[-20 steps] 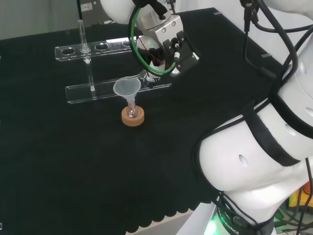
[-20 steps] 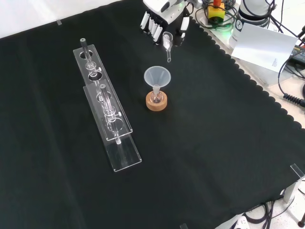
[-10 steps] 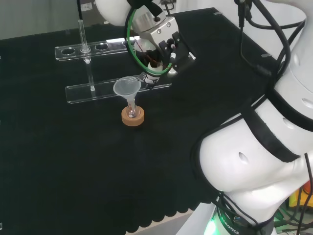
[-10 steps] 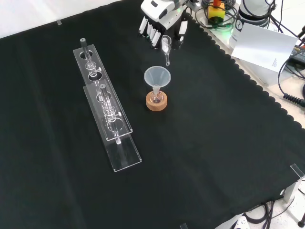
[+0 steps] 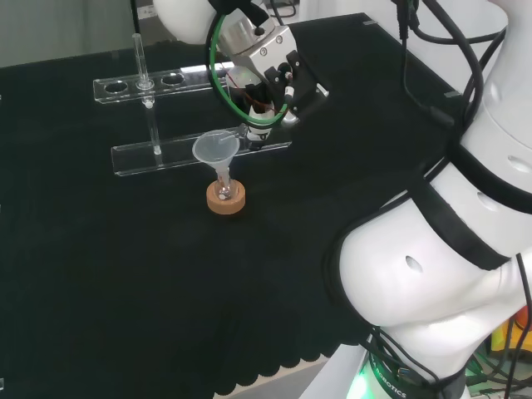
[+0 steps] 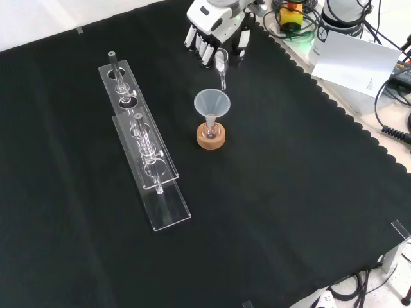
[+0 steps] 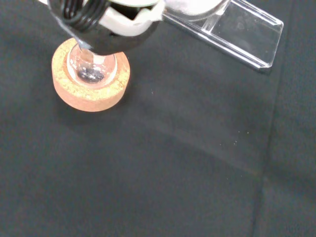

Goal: Pour all the NaCl from the weighing funnel into the round-bottom flask.

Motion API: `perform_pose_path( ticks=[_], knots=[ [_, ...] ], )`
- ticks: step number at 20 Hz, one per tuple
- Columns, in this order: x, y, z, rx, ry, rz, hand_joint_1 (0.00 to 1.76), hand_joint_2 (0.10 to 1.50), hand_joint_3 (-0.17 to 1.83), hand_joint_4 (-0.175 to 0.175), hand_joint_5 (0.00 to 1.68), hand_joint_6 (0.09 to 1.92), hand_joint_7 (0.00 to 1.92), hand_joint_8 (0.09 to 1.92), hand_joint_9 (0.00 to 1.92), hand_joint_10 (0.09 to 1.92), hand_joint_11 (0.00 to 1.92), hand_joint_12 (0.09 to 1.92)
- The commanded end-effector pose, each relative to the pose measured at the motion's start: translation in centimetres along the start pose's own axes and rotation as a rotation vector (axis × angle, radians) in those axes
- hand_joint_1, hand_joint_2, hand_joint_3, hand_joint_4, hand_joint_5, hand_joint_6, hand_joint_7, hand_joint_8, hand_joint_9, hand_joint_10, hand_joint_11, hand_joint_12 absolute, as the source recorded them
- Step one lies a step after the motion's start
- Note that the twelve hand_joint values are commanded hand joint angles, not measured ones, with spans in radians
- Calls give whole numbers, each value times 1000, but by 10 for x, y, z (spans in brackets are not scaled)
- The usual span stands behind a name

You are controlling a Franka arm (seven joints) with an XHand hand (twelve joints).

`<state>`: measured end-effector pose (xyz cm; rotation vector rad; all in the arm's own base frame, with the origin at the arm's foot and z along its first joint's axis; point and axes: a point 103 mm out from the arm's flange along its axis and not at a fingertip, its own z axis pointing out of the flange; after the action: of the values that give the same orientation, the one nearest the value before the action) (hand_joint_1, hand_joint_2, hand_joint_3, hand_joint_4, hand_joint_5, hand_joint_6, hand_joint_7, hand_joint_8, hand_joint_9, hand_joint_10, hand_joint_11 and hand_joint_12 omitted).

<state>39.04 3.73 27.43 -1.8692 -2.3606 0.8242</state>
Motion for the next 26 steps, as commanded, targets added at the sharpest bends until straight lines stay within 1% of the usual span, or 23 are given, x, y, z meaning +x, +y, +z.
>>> perform_pose_path(
  ticks=[1,8,18,26],
  knots=[
    [0,3,-1,14,-14,2,1242,814,495,62,1105,967,1130,805,1152,398,717,1140],
    [-1,8,-1,24,-15,2,1242,814,494,61,1106,967,1129,805,1151,398,716,1140],
    [-7,18,-1,45,-32,9,1242,815,493,59,1107,967,1127,806,1151,398,716,1140],
    [-8,19,-3,71,-74,16,1242,816,492,57,1108,967,1125,807,1150,397,716,1140]
  ],
)
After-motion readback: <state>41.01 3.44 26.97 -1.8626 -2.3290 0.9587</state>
